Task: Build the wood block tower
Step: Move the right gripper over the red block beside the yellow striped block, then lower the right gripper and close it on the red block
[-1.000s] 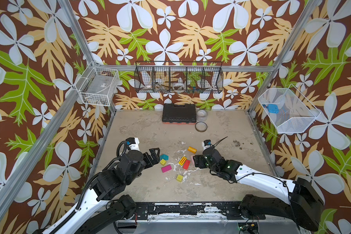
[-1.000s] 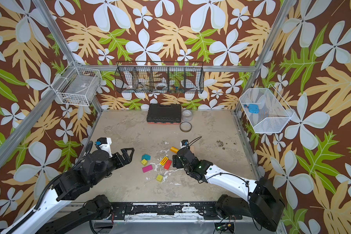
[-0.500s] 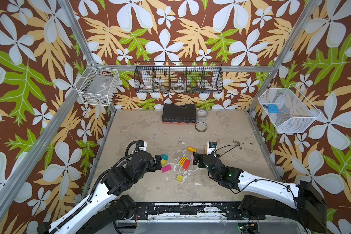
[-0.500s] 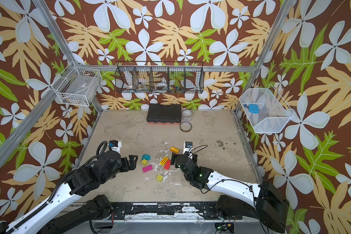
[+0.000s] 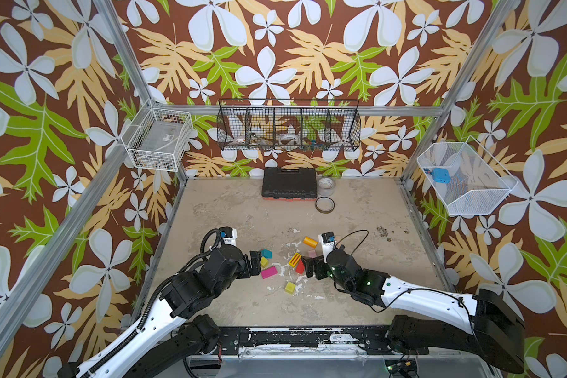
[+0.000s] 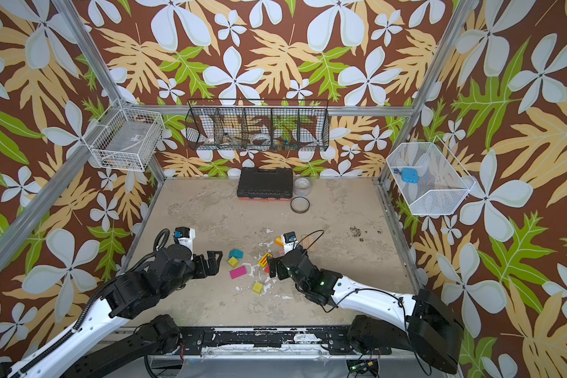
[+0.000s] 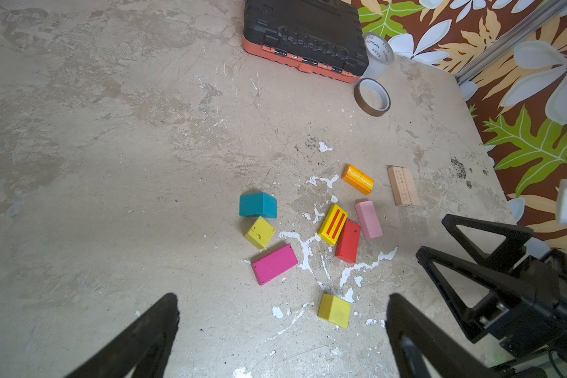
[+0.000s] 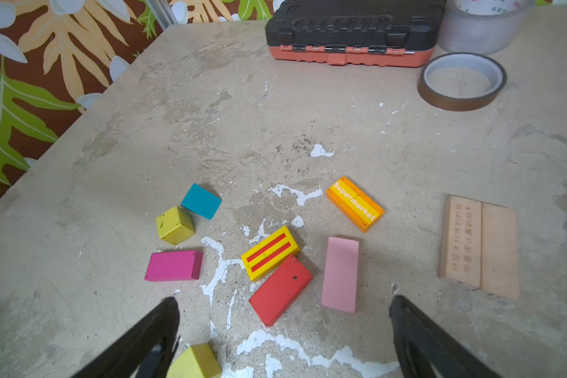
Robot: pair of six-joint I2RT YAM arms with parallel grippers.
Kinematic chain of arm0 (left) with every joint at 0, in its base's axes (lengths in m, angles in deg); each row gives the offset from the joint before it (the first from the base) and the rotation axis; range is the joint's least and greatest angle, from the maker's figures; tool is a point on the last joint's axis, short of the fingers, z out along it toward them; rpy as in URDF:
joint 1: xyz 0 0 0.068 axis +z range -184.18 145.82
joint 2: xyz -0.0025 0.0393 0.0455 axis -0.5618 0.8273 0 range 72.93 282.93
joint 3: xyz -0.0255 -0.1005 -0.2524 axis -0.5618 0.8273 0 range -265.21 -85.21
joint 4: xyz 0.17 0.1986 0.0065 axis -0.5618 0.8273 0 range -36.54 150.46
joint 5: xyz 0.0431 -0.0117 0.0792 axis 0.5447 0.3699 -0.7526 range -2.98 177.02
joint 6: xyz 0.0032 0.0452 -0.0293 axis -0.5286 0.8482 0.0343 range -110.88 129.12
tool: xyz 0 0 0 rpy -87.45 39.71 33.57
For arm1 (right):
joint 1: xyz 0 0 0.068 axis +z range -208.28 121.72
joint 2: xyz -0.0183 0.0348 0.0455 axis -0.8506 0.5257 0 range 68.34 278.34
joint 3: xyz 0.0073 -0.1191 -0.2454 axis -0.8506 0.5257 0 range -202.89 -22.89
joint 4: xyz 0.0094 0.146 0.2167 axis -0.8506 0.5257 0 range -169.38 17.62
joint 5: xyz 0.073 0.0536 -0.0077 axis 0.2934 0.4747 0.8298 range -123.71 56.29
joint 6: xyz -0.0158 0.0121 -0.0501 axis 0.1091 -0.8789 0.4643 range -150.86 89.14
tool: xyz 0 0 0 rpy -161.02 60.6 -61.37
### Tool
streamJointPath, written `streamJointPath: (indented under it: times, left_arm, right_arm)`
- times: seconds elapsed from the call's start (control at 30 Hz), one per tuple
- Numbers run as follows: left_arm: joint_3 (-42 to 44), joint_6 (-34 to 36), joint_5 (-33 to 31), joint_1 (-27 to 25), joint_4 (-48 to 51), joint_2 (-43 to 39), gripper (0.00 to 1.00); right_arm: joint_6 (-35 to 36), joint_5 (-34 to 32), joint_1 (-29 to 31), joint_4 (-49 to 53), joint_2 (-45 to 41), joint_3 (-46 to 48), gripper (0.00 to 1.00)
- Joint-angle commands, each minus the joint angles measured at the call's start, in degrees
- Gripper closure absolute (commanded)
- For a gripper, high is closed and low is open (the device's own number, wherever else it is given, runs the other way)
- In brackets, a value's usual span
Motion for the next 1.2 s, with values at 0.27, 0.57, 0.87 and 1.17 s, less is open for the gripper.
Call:
streamJointPath:
  times: [0.27, 0.57, 0.87, 1.17]
  left_arm:
    - [0.8, 0.3, 2.4, 0.0, -1.4, 1.8, 0.0]
    - [1.9, 1.3, 6.4, 0.0, -2.9, 6.6, 0.0]
    - [2.6, 1.3, 7.0, 0.0, -3.6, 5.6, 0.0]
    - [2.9, 1.3, 7.0, 0.0, -3.8, 5.2, 0.0]
  right_arm:
    - [5.3, 12.8, -4.3, 2.3, 14.9, -6.8, 0.05]
    - [6.9, 15.4, -4.6, 4.3, 23.2, -12.2, 0.16]
    - [7.4, 17.0, -5.1, 6.1, 30.0, -16.3, 0.14]
    - [5.8, 20.2, -4.8, 5.2, 28.0, -13.8, 0.17]
